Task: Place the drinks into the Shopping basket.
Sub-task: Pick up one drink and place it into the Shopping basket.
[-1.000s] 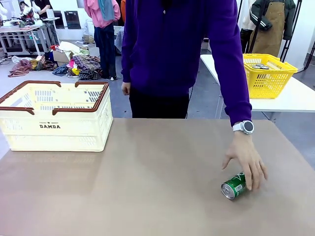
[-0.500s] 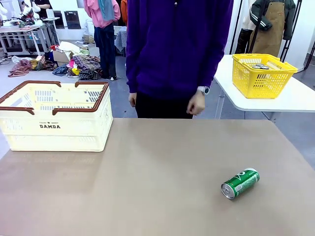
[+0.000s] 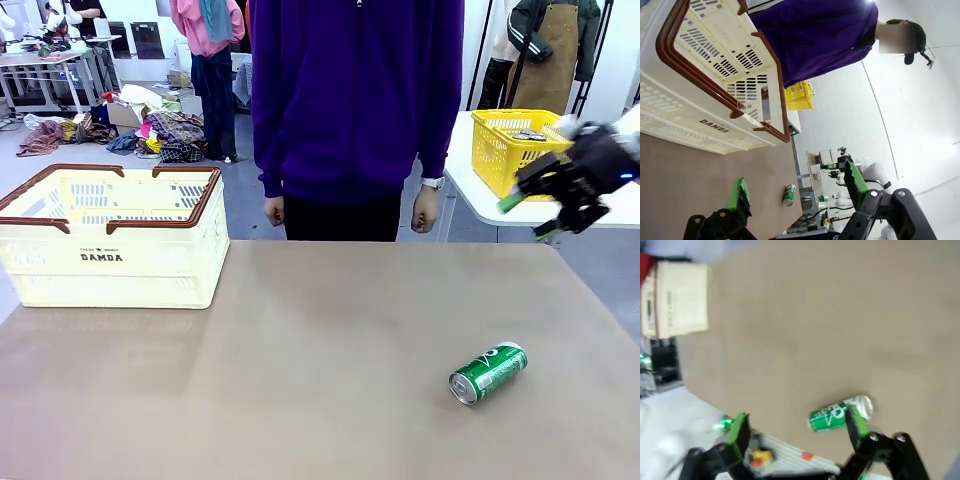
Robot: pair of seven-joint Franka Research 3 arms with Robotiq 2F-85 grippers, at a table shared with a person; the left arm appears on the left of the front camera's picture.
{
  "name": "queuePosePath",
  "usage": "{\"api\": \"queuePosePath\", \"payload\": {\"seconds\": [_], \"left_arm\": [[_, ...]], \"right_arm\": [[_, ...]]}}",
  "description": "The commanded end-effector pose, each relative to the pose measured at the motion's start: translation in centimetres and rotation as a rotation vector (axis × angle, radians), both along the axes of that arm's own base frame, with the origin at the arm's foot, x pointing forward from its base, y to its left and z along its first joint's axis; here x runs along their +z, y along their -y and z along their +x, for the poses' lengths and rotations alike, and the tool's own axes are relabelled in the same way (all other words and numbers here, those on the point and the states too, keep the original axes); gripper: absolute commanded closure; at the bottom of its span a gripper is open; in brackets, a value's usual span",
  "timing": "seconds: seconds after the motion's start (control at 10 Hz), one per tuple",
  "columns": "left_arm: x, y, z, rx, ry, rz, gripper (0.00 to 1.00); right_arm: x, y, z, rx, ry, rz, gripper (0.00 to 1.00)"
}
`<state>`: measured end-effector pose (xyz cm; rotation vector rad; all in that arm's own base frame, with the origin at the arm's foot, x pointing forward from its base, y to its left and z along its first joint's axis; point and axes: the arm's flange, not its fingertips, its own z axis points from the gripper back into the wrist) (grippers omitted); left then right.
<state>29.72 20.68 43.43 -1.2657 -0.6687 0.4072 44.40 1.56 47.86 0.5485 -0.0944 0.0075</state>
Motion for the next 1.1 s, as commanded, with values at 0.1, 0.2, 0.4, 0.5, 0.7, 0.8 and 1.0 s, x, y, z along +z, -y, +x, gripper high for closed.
{"api": "queuePosePath", "payload": {"seconds": [0.1,0.2,0.4,0.5,0.7,0.8,1.0], "left_arm": [[0.1,0.0,-0.4,-0.011,-0.003,0.0,0.0],[0.1,0.0,-0.4,-0.011,-0.003,0.0,0.0],[0.1,0.0,-0.4,-0.011,-0.003,0.0,0.0],[0.1,0.0,-0.4,-0.011,-0.003,0.0,0.0],[0.1,0.0,-0.4,-0.011,-0.003,0.0,0.0],[0.1,0.0,-0.4,-0.011,-0.003,0.0,0.0],[0.1,0.0,-0.4,-0.011,-0.003,0.0,0.0]], "right_arm": [[-1.2,-2.8,0.2,0.178,-0.109,-0.488,0.0],[-1.8,-3.7,-1.7,0.186,-0.132,-0.537,0.0],[-2.2,-4.4,-7.6,0.322,-0.231,-0.463,0.0],[-1.2,-3.5,-9.5,0.293,-0.26,-0.352,0.0],[-1.0,-1.9,-10.0,0.156,-0.254,-0.169,0.0],[-1.2,-1.6,-10.3,0.044,-0.278,-0.073,0.0],[-0.7,-1.9,-10.6,0.171,-0.282,-0.18,0.0]]}}
